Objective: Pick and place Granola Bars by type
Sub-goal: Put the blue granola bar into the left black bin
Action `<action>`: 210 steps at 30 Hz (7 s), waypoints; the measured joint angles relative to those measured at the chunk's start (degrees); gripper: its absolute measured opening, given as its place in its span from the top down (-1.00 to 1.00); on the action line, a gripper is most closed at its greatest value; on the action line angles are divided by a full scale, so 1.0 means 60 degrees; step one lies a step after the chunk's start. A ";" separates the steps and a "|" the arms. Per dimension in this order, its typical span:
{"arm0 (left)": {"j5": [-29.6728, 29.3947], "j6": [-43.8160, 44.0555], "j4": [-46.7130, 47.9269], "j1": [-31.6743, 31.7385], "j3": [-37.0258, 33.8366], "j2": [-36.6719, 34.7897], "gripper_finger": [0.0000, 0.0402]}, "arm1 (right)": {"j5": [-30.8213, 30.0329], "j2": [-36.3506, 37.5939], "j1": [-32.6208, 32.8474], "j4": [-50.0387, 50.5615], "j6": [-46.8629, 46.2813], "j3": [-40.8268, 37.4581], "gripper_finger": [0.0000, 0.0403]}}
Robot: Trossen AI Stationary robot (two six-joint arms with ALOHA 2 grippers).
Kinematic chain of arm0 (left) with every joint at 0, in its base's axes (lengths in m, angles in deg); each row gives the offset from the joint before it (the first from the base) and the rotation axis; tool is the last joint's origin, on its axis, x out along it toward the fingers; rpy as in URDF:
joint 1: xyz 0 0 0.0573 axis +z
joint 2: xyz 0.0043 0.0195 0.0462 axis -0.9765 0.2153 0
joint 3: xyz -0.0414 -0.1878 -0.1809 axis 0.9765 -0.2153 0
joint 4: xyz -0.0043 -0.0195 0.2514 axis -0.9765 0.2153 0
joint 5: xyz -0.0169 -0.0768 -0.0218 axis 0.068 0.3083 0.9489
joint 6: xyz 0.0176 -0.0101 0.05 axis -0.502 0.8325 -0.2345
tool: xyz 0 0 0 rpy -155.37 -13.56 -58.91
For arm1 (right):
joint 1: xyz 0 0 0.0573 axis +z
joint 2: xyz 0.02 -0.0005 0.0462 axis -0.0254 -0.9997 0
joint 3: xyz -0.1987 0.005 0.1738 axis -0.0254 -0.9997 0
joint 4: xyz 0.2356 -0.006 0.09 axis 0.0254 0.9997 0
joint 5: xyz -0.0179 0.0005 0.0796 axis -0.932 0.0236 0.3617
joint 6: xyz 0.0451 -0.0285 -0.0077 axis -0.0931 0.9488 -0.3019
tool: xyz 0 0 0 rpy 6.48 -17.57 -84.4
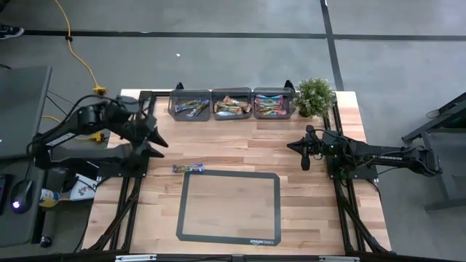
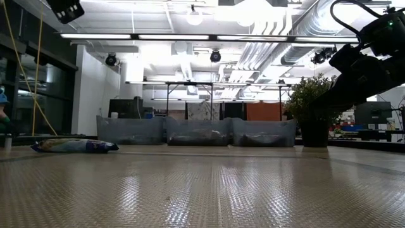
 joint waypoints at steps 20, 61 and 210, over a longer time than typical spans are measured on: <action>-0.6659 0.1213 -0.1456 -0.6349 -0.2033 0.2862 -0.16 | -0.0001 0.0000 -0.0001 0.0000 0.0000 0.0001 1.00; -0.5583 0.0852 -0.3815 -0.4334 -0.3021 0.6891 -0.16 | 0.0000 0.0002 -0.0002 0.0000 0.0000 -0.0001 1.00; -0.2238 -0.6385 -0.4464 0.7695 0.0025 0.5978 0.66 | -0.0001 -0.0197 0.0000 -0.0142 0.0000 -0.0001 1.00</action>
